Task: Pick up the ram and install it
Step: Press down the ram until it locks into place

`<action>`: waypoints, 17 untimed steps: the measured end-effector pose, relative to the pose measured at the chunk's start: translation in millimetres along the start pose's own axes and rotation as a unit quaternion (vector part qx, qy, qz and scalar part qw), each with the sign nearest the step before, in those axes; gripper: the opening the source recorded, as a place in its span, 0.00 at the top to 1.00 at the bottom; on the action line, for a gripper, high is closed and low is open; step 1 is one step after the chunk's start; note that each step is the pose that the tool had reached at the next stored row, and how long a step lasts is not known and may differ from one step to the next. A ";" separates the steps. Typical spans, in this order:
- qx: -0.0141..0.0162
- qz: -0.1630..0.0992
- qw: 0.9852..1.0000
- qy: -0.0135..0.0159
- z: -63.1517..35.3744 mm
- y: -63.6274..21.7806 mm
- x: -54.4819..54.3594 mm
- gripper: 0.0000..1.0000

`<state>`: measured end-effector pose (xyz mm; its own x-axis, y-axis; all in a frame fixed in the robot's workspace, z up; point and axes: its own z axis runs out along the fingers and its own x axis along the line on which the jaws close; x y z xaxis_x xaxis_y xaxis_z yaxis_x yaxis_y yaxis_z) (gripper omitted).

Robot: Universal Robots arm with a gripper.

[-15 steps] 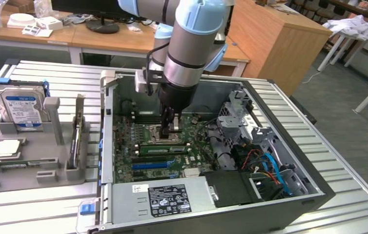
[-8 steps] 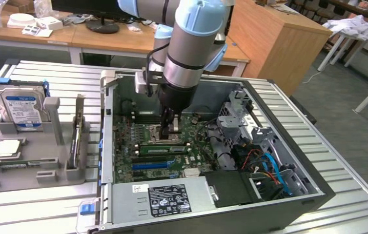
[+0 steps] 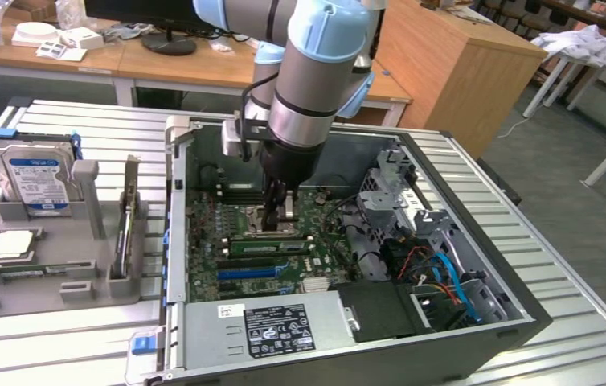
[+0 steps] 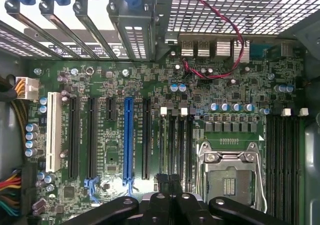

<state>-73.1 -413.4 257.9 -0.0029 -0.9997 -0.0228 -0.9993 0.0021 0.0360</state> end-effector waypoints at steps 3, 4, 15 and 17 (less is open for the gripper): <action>0.000 0.000 1.000 0.000 1.0 0.0 0.0 0.89; 0.000 0.000 1.000 0.000 1.3 -0.1 0.0 0.89; 0.000 0.000 1.000 0.000 3.4 0.6 0.0 0.89; 0.000 0.000 1.000 0.000 3.4 2.0 0.1 0.89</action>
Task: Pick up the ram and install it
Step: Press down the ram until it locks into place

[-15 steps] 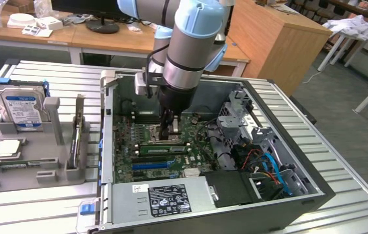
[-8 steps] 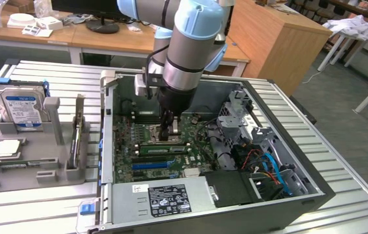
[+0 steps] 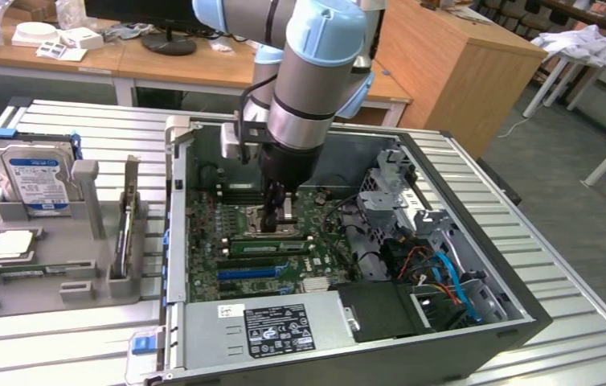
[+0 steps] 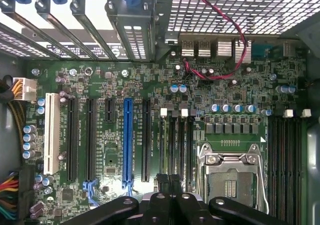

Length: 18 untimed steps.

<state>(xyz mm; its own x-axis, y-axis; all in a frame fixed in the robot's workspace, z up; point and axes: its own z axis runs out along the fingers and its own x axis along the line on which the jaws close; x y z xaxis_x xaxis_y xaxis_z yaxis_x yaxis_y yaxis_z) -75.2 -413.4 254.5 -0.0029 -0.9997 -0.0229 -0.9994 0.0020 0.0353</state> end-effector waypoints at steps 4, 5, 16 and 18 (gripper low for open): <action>0.000 0.000 1.000 0.000 0.0 1.8 0.0 0.89; 0.000 0.000 1.000 0.000 0.0 1.8 0.0 0.89; 0.000 0.000 1.000 0.000 3.4 1.7 0.1 0.89; 0.000 0.000 1.000 0.000 4.4 1.6 0.1 0.89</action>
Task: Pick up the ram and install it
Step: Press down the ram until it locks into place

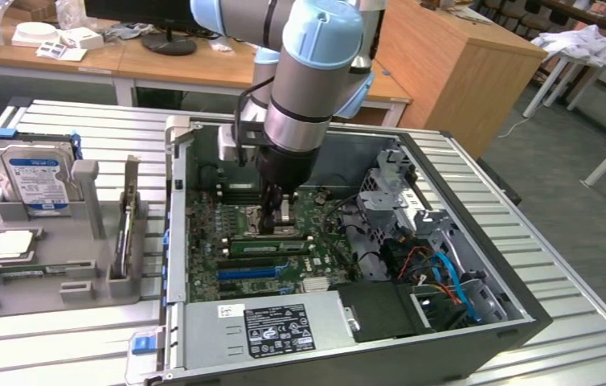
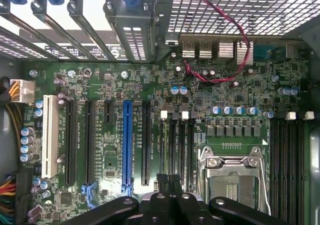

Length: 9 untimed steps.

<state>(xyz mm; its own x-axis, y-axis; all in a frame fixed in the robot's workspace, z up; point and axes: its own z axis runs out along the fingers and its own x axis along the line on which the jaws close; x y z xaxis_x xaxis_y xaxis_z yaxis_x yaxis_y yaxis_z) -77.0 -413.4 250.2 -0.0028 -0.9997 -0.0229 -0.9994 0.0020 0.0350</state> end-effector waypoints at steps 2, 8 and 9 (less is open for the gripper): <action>0.000 0.000 1.000 0.000 0.8 0.0 0.0 0.89; 0.000 0.000 1.000 0.000 3.2 -0.1 0.1 0.89; 0.000 0.000 1.000 0.000 3.5 -0.1 0.1 0.89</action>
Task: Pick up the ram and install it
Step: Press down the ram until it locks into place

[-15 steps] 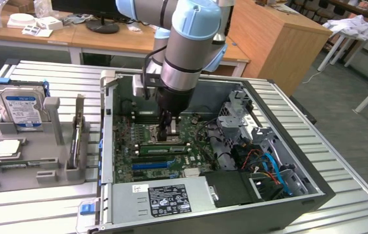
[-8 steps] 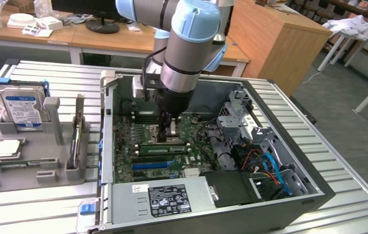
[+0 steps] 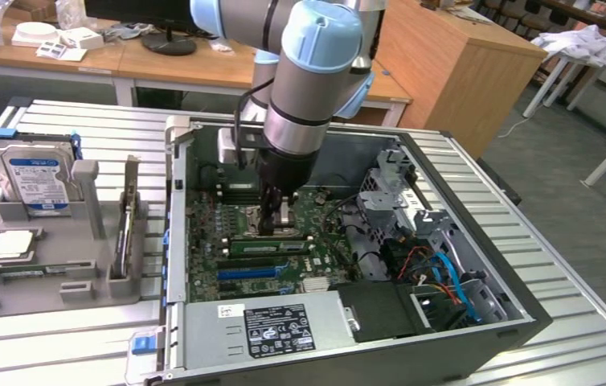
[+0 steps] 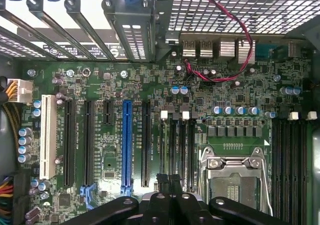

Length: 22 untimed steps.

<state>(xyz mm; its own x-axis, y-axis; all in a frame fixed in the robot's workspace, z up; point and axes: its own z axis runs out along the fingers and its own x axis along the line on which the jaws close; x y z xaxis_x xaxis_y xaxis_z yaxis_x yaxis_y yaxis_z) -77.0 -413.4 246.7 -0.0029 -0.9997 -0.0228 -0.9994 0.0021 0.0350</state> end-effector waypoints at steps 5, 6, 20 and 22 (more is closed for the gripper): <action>0.000 0.000 1.000 0.000 1.9 -0.1 0.0 0.89; 0.000 0.000 1.000 0.000 2.2 -0.1 0.1 0.89; 0.000 0.000 1.000 0.000 6.7 -0.2 0.2 0.89; 0.000 0.000 1.000 0.000 6.7 -0.2 0.2 0.89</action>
<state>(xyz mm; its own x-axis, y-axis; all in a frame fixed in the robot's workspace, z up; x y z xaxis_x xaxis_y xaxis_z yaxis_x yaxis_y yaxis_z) -77.0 -413.4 239.9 -0.0028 -0.9997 -0.0226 -0.9994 0.0020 0.0352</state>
